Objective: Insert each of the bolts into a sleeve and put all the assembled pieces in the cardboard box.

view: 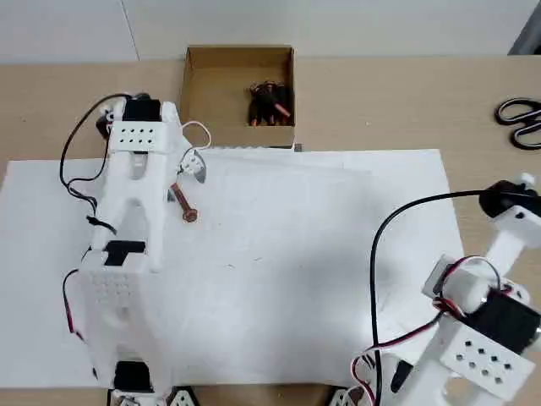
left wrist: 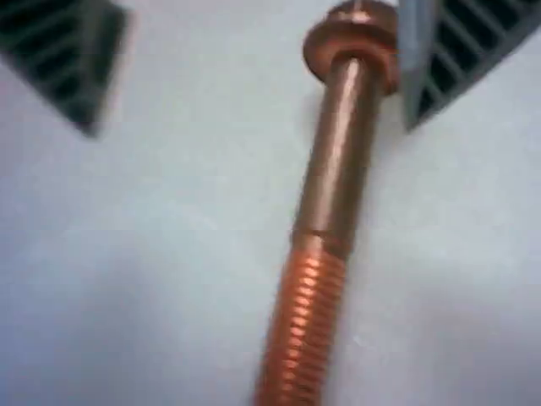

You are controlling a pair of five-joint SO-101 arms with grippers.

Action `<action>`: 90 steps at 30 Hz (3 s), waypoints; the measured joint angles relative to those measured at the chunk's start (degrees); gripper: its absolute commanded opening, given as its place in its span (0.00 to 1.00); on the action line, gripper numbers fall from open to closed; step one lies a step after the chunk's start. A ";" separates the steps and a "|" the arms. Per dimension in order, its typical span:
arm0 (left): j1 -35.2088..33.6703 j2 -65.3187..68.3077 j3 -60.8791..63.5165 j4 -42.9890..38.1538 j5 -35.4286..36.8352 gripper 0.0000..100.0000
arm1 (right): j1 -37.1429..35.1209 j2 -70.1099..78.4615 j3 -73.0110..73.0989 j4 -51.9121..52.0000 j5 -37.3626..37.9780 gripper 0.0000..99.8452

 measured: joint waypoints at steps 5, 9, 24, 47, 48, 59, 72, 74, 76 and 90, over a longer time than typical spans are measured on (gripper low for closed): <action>0.00 3.43 0.00 0.00 -0.26 0.25 | 0.00 0.00 0.00 0.00 0.00 0.01; 0.09 4.84 -0.62 0.00 -0.26 0.14 | 0.00 0.00 0.00 0.00 0.00 0.01; 0.26 6.15 -2.11 0.00 9.41 0.01 | 0.00 0.00 0.00 0.00 0.00 0.01; -0.70 1.49 -1.93 0.00 48.53 0.01 | 0.00 0.00 0.00 0.00 0.00 0.01; -1.23 1.49 -1.93 0.00 48.53 0.01 | 0.00 0.00 0.00 0.00 0.00 0.01; -2.20 1.14 -1.93 0.00 34.29 0.20 | 0.00 0.00 0.00 -0.18 0.00 0.01; -3.96 -0.44 -1.85 0.00 17.23 0.26 | 0.00 0.00 0.00 -0.18 0.00 0.01; -5.71 -2.81 -1.67 0.00 6.15 0.26 | 0.00 0.00 0.00 -0.18 0.00 0.01; -7.30 -5.54 -1.58 0.00 -6.86 0.26 | 0.00 0.00 0.00 -0.18 0.00 0.01; -8.00 -14.86 -1.32 0.26 -80.26 0.26 | 0.00 0.00 0.00 -0.18 0.00 0.01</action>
